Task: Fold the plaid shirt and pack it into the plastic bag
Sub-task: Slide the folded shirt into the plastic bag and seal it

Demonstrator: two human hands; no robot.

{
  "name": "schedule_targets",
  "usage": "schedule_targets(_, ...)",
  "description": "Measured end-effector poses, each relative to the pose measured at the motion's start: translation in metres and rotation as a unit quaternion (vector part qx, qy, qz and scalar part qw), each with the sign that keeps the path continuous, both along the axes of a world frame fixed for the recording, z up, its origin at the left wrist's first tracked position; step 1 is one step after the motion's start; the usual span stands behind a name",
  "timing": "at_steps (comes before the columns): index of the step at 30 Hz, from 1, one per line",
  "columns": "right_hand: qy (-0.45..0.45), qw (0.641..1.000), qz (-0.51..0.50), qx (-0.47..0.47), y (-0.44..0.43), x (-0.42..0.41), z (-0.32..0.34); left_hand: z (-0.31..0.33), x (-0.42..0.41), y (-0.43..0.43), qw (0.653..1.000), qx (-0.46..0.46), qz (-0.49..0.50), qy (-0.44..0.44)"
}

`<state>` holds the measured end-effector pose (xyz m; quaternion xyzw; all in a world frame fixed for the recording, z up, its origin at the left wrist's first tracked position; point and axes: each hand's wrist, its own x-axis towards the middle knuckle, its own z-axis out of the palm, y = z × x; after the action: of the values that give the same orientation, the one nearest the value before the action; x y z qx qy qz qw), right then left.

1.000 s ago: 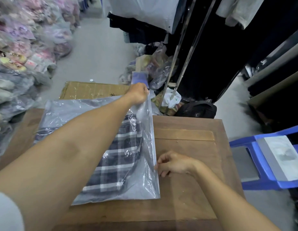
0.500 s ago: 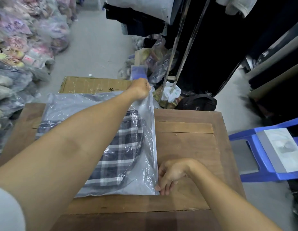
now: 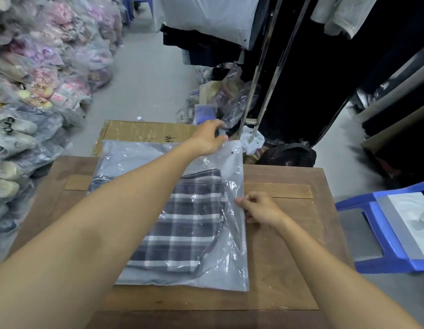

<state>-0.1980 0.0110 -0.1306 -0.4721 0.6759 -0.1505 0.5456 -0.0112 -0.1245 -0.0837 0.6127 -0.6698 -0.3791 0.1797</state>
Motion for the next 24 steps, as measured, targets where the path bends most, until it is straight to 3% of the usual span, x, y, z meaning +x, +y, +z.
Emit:
schedule_targets(4, 0.125, 0.992, -0.004, -0.023, -0.002, -0.044, -0.003, 0.004, 0.035, 0.018, 0.995, 0.01, -0.042, -0.086)
schedule_targets(6, 0.243, 0.966, 0.003, -0.094, -0.002, -0.048, 0.0, 0.006, 0.055, 0.039, 0.972, 0.059, -0.085, -0.209)
schedule_targets(9, 0.269, 0.93, 0.031, -0.248, 0.012, -0.022, 0.009, 0.001, 0.089, 0.08, 0.922, 0.137, -0.116, -0.344)
schedule_targets(11, 0.275, 0.91, 0.138, -0.277, 0.024, 0.001, 0.006, -0.009, 0.109, 0.103, 0.913, 0.174, -0.14, -0.34)
schedule_targets(14, 0.322, 0.89, 0.247, -0.208, 0.035, 0.022, -0.008, -0.03, 0.123, 0.129, 0.919, 0.157, -0.169, -0.321)
schedule_targets(18, 0.352, 0.883, 0.249, -0.186, 0.03, 0.02, -0.018, -0.05, 0.122, 0.134, 0.943, 0.1, -0.157, -0.275)
schedule_targets(24, 0.362, 0.884, 0.24, -0.172, 0.007, 0.01, -0.014, -0.053, 0.111, 0.114, 0.957, 0.088, -0.143, -0.238)
